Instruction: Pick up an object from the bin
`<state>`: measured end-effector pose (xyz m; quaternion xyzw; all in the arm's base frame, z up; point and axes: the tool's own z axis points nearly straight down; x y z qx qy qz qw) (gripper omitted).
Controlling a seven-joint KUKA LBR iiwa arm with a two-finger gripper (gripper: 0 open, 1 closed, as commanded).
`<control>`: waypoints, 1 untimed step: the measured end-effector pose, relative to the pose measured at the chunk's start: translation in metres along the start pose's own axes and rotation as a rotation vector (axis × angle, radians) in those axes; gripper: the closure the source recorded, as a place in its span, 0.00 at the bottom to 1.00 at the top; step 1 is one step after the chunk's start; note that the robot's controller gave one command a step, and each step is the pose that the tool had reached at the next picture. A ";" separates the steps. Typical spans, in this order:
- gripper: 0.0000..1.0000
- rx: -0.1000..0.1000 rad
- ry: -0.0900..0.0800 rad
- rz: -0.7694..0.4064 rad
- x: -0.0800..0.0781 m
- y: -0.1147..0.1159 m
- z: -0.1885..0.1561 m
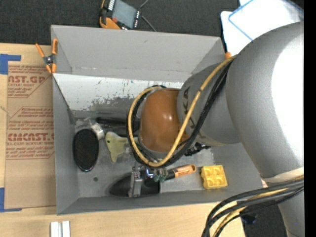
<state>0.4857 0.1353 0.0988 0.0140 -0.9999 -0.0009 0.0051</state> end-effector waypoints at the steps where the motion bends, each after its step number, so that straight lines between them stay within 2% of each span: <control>1: 0.00 -0.001 -0.027 0.080 0.002 0.019 0.028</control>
Offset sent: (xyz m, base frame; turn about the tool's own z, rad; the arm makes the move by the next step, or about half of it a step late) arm -0.0055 -0.0083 -0.0288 0.0418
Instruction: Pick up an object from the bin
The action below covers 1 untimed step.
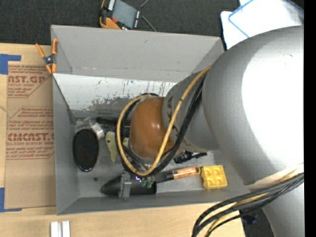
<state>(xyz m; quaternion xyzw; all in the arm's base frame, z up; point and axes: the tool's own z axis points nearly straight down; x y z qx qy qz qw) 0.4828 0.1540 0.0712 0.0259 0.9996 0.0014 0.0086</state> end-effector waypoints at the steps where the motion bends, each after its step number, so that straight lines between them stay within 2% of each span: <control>1: 1.00 0.000 0.018 -0.038 0.000 -0.027 0.001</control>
Offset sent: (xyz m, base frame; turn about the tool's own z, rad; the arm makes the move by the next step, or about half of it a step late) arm 0.0000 0.0000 0.0000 0.0000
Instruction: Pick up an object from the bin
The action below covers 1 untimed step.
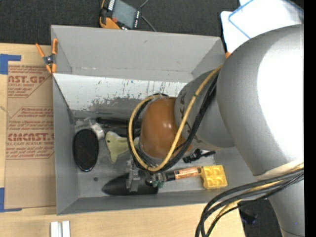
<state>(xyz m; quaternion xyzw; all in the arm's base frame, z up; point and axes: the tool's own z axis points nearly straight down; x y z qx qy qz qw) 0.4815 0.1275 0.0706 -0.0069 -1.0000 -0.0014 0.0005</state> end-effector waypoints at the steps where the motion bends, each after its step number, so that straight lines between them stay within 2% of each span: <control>1: 1.00 0.000 0.000 0.000 0.000 0.000 0.000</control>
Offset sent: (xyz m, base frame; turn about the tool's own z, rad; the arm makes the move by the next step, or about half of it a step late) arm 0.0000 -0.0001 0.0211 0.0002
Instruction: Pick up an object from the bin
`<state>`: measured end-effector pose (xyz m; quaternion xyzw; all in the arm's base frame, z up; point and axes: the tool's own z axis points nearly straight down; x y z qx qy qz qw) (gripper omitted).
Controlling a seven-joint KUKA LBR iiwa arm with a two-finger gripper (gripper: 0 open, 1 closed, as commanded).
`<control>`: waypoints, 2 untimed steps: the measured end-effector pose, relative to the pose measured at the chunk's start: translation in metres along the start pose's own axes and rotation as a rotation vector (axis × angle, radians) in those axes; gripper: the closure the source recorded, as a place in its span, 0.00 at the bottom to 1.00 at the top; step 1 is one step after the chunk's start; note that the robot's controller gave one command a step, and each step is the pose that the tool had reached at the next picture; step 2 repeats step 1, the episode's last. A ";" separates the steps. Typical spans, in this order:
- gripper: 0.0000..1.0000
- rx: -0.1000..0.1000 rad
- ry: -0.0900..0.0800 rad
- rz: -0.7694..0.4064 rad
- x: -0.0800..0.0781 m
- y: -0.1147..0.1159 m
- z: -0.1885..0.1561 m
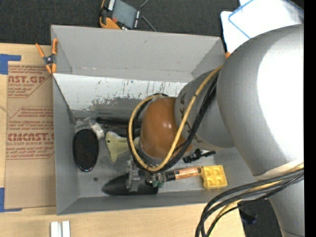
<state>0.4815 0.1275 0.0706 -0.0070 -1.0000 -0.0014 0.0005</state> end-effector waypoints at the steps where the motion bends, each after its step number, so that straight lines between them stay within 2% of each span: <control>1: 1.00 0.000 0.001 0.000 0.001 0.000 -0.009; 2: 1.00 0.000 0.001 0.000 0.001 0.000 -0.009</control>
Offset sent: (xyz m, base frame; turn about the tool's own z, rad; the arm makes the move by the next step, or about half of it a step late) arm -0.0004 -0.0003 0.0205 0.0000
